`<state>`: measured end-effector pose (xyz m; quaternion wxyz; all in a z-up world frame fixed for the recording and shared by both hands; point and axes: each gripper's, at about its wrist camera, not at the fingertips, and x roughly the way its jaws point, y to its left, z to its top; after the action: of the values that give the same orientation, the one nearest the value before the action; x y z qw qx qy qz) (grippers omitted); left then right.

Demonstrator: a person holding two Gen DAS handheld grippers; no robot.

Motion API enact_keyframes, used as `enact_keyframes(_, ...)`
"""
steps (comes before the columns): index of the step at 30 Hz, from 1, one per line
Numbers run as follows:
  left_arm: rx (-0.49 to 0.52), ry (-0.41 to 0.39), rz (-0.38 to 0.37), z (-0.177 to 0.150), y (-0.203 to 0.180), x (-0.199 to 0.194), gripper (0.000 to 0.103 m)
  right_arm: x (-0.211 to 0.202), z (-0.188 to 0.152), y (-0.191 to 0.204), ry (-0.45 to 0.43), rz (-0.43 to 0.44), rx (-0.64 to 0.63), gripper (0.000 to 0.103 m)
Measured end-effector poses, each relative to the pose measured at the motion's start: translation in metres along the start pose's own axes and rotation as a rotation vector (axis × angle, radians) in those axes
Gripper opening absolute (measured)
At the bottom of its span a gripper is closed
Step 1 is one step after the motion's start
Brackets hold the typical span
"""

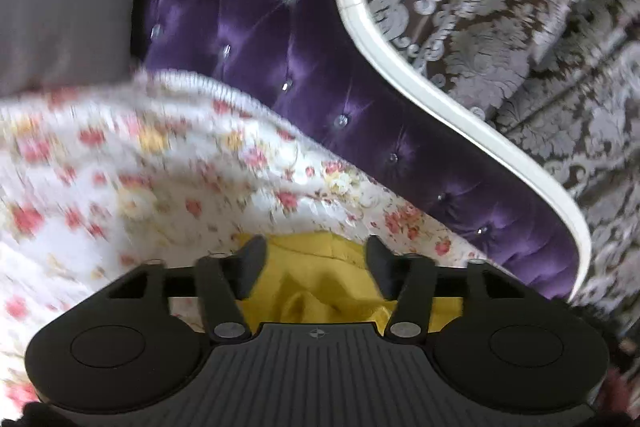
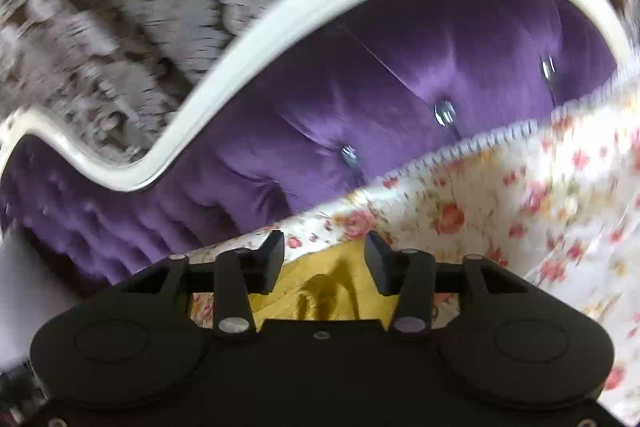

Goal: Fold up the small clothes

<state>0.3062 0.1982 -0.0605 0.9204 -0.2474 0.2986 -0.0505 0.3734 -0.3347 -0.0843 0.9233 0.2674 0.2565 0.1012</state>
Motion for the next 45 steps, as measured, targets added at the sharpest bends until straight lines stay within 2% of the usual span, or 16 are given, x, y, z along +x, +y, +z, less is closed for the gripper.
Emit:
enact_keyframes(3, 0.183, -0.006, 0.035, -0.014, -0.02, -0.022, 0.06, -0.024, -0.012, 0.027, 0.015, 0.003, -0.192, 0.057)
enact_keyframes(5, 0.313, 0.007, 0.058, -0.034, -0.034, -0.034, 0.062, -0.034, -0.027, 0.047, 0.043, 0.018, -0.312, 0.064)
enact_keyframes(12, 0.553, 0.104, 0.028, -0.085, -0.062, -0.035, 0.062, -0.032, -0.084, 0.084, 0.191, -0.004, -0.595, 0.066)
enact_keyframes(16, 0.619, 0.165, 0.059, -0.081, -0.064, -0.005, 0.062, -0.007, -0.091, 0.094, 0.28, -0.03, -0.676, 0.066)
enact_keyframes(20, 0.64, 0.201, 0.09, -0.055, -0.061, 0.032, 0.062, 0.028, -0.08, 0.1, 0.328, -0.074, -0.735, 0.066)
enact_keyframes(25, 0.546, 0.162, 0.151, -0.011, -0.052, 0.069, 0.062, 0.073, -0.04, 0.098, 0.325, -0.108, -0.647, 0.066)
enact_keyframes(29, 0.391, 0.111, 0.205, 0.019, -0.035, 0.08, 0.062, 0.079, -0.008, 0.081, 0.229, -0.142, -0.499, 0.066)
enact_keyframes(31, 0.373, 0.081, 0.213, 0.025, -0.034, 0.071, 0.062, 0.069, 0.003, 0.07, 0.177, -0.145, -0.421, 0.066)
enact_keyframes(33, 0.386, 0.061, 0.184, 0.022, -0.037, 0.053, 0.062, 0.053, 0.008, 0.06, 0.147, -0.124, -0.373, 0.066)
enact_keyframes(36, 0.424, 0.038, 0.139, 0.006, -0.043, 0.025, 0.062, 0.031, 0.002, 0.052, 0.149, -0.104, -0.383, 0.066)
enact_keyframes(39, 0.513, 0.065, 0.1, -0.02, -0.053, 0.006, 0.063, 0.013, -0.012, 0.049, 0.17, -0.091, -0.419, 0.067)
enact_keyframes(42, 0.619, 0.126, 0.089, -0.046, -0.061, 0.007, 0.063, 0.001, -0.027, 0.048, 0.187, -0.082, -0.465, 0.067)
enact_keyframes(45, 0.704, 0.151, 0.095, -0.06, -0.07, 0.022, 0.063, -0.005, -0.038, 0.052, 0.196, -0.08, -0.516, 0.067)
